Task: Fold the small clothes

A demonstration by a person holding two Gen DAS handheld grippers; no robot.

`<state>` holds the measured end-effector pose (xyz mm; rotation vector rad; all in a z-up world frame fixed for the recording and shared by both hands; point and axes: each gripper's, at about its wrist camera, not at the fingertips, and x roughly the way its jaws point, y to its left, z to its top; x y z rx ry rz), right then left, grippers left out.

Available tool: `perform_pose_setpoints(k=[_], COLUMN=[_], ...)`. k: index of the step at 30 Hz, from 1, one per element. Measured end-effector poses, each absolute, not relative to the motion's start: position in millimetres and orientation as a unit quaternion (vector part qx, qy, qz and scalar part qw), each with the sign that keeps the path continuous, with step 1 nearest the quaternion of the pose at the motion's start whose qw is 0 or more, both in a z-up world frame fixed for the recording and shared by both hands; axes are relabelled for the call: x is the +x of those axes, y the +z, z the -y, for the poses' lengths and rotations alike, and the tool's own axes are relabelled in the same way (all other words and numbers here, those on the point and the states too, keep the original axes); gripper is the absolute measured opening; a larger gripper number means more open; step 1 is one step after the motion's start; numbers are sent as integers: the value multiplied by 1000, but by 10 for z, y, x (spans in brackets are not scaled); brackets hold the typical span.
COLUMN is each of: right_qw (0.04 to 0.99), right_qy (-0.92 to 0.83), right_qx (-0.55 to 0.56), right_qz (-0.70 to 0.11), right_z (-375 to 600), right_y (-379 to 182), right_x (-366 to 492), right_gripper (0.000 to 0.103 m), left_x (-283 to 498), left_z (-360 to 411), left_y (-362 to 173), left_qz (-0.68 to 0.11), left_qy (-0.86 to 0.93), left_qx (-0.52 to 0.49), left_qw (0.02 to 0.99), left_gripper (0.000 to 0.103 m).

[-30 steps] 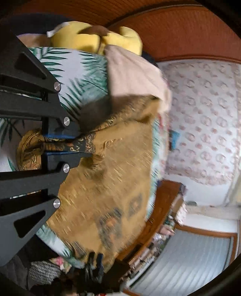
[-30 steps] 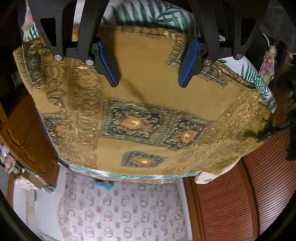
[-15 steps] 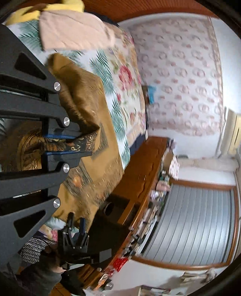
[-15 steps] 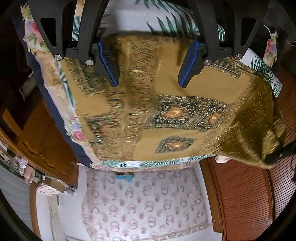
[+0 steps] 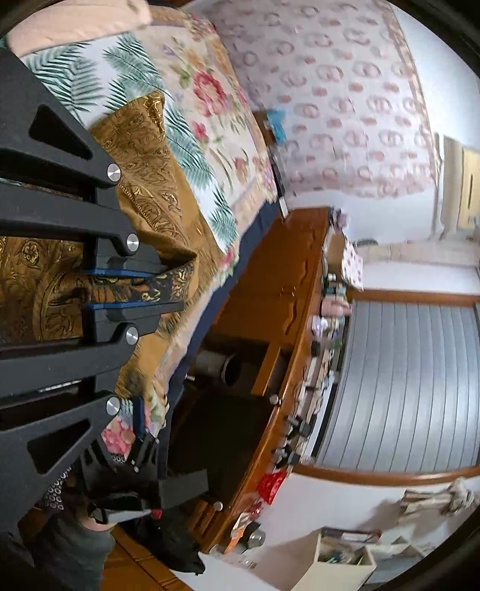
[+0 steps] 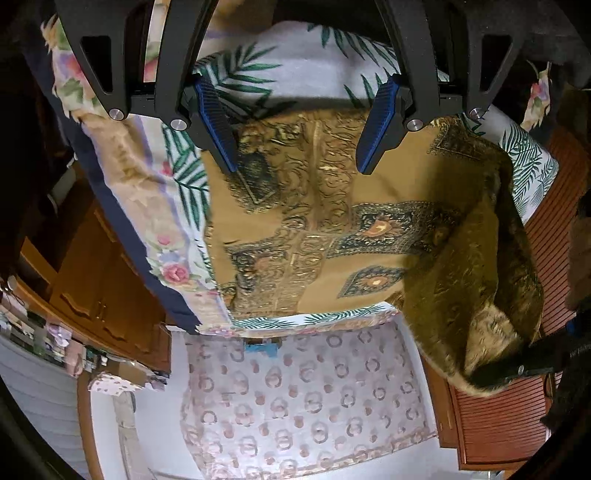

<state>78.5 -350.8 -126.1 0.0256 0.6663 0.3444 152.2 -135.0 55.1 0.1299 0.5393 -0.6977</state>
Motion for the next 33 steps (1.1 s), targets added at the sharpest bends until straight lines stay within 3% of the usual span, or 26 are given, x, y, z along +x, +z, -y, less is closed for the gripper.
perform_pose_setpoints(k=[5, 13, 15, 19, 21, 23, 27, 33], right_qw=[932, 933, 932, 932, 933, 933, 935, 937], right_qy=[164, 156, 155, 154, 154, 154, 154, 156], right_qx=[17, 27, 29, 32, 32, 33, 32, 31], right_qz=[-323, -324, -326, -326, -325, -323, -318, -312], right_z=[3605, 3735, 3765, 3782, 3777, 3772, 3761, 3735], right_y=[-1259, -1251, -1256, -1233, -1214, -1195, -1170, -1135], right_x=[733, 646, 648, 653, 658, 656, 657, 676], right_gripper=[68, 68, 68, 68, 68, 68, 68, 68], left_x=[1511, 1704, 1689, 1576, 1537, 1532, 1536, 1552], left_z=[1662, 1899, 1902, 1832, 1738, 1626, 1317, 849], left_y=[654, 319, 274, 300, 323, 312, 187, -212], left_qz=[-256, -308, -313, -300, -295, -297, -305, -332], left_qy=[-358, -345, -352, -357, -355, -350, -332, -269], left_qx=[81, 105, 107, 110, 107, 102, 76, 70], left_qw=[894, 880, 876, 878, 881, 882, 889, 901], left_gripper=[10, 14, 19, 50, 53, 66, 75, 76])
